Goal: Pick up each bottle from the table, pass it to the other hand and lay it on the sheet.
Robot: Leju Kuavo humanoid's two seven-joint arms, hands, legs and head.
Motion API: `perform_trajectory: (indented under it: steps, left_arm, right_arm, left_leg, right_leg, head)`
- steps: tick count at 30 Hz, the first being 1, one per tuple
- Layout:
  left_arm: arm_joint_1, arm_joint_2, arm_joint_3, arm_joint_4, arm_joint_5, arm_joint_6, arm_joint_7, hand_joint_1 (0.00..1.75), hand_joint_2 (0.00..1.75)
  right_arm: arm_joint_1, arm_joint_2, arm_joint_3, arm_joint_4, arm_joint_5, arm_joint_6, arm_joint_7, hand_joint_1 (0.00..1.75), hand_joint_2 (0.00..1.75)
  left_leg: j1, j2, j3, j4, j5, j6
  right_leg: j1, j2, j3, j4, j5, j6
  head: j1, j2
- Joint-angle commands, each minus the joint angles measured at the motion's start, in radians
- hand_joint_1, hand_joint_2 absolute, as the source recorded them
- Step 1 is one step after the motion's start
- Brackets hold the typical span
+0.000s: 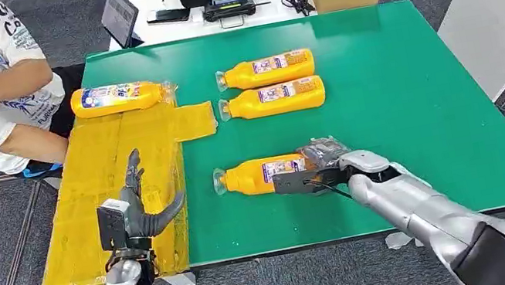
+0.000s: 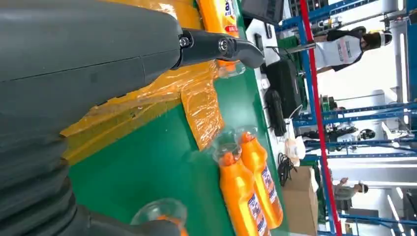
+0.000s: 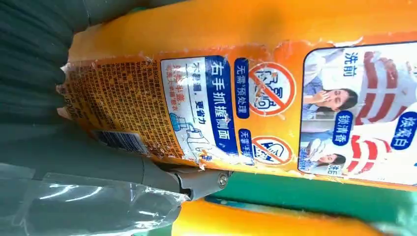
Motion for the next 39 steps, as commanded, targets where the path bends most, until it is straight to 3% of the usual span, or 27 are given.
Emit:
perform_trajectory:
  steps: [1, 2, 3, 6, 8, 13, 18, 23, 28, 29, 33, 39]
  left_arm:
    - [0.047, 0.006, 0.018, -0.09, -0.009, 0.005, 0.011, 0.0, 1.75]
    - [0.054, 0.007, 0.02, -0.1, -0.008, 0.006, 0.012, 0.0, 1.75]
    - [0.144, -0.029, 0.086, -0.264, 0.086, 0.061, -0.034, 0.0, 1.75]
    - [0.157, -0.03, 0.08, -0.284, 0.105, 0.046, -0.014, 0.0, 1.75]
    - [0.158, -0.025, 0.062, -0.284, 0.119, 0.027, 0.006, 0.0, 1.75]
    - [0.157, -0.019, 0.019, -0.28, 0.235, -0.096, 0.068, 0.0, 1.75]
    - [0.166, -0.015, -0.018, -0.29, 0.264, -0.148, 0.093, 0.0, 1.75]
    - [0.188, 0.012, -0.13, -0.294, 0.388, -0.391, 0.186, 0.0, 1.75]
    - [0.189, 0.012, -0.137, -0.296, 0.387, -0.388, 0.186, 0.0, 1.75]
    - [0.187, 0.02, -0.16, -0.295, 0.4, -0.427, 0.197, 0.0, 1.75]
    - [0.178, 0.013, -0.222, -0.302, 0.387, -0.441, 0.2, 0.0, 1.75]
    - [0.165, 0.011, -0.26, -0.282, 0.352, -0.432, 0.185, 0.0, 1.75]
  right_arm:
    - [0.395, 0.068, -0.525, -0.524, -0.049, -0.217, -0.108, 1.75, 1.75]
    - [0.419, 0.073, -0.551, -0.571, -0.045, -0.213, -0.111, 1.75, 1.75]
    - [0.611, 0.217, -0.873, -0.937, -0.21, -0.318, -0.333, 1.75, 1.75]
    - [0.644, 0.23, -0.896, -0.997, -0.224, -0.324, -0.359, 1.75, 1.75]
    - [0.677, 0.251, -0.921, -1.031, -0.242, -0.33, -0.399, 1.75, 1.75]
    - [0.689, 0.273, -0.954, -0.975, -0.224, -0.327, -0.434, 1.75, 1.75]
    - [0.692, 0.269, -0.954, -0.934, -0.21, -0.308, -0.456, 1.75, 1.75]
    - [0.708, 0.305, -0.869, -0.784, -0.159, -0.215, -0.483, 1.75, 1.75]
    - [0.704, 0.314, -0.858, -0.762, -0.148, -0.229, -0.5, 1.75, 1.75]
    - [0.704, 0.31, -0.832, -0.742, -0.151, -0.177, -0.478, 1.75, 1.75]
    - [0.665, 0.374, -0.718, -0.522, -0.128, -0.138, -0.507, 1.75, 1.75]
    - [0.601, 0.422, -0.595, -0.329, -0.137, -0.118, -0.52, 1.75, 1.75]
  left_leg:
    - [0.002, -0.001, 0.005, -0.002, -0.001, -0.002]
    - [0.002, -0.001, 0.006, -0.002, -0.002, -0.002]
    - [0.002, 0.0, 0.001, -0.001, -0.001, -0.001]
    - [0.002, -0.003, -0.005, 0.0, -0.001, -0.001]
    - [0.002, -0.004, -0.002, 0.001, -0.004, -0.002]
    - [0.002, -0.003, -0.001, 0.0, -0.004, -0.002]
    - [0.002, -0.002, -0.002, -0.001, -0.003, -0.002]
    - [0.002, 0.0, 0.003, -0.002, -0.004, -0.002]
    - [0.002, 0.0, -0.001, -0.002, -0.003, -0.002]
    - [0.002, 0.001, 0.002, -0.001, -0.004, -0.003]
    - [0.003, 0.003, 0.001, -0.002, -0.004, -0.002]
    - [0.003, 0.003, 0.001, -0.002, -0.003, -0.003]
  right_leg:
    - [0.002, -0.002, 0.006, -0.003, -0.001, -0.002]
    - [0.002, -0.002, 0.007, -0.003, -0.002, -0.003]
    - [0.002, 0.0, 0.002, -0.001, -0.001, -0.002]
    - [0.002, -0.002, -0.004, 0.001, -0.002, -0.001]
    - [0.002, -0.003, 0.0, 0.002, -0.005, -0.002]
    - [0.002, -0.002, 0.001, 0.001, -0.004, -0.003]
    - [0.002, -0.002, 0.0, -0.001, -0.003, -0.002]
    - [0.002, 0.0, 0.004, -0.002, -0.004, -0.003]
    - [0.002, 0.001, 0.0, -0.001, -0.002, -0.002]
    - [0.002, 0.001, 0.002, -0.001, -0.003, -0.003]
    - [0.003, 0.003, 0.002, -0.002, -0.002, -0.003]
    - [0.003, 0.002, 0.001, -0.002, -0.002, -0.003]
  head:
    - [0.0, 0.0]
    - [0.0, 0.0]
    - [0.001, 0.0]
    - [0.0, 0.0]
    - [0.0, 0.0]
    - [0.0, 0.0]
    - [0.0, 0.0]
    - [0.0, 0.0]
    - [0.0, 0.0]
    - [0.0, 0.0]
    - [0.0, 0.0]
    - [0.0, 0.0]
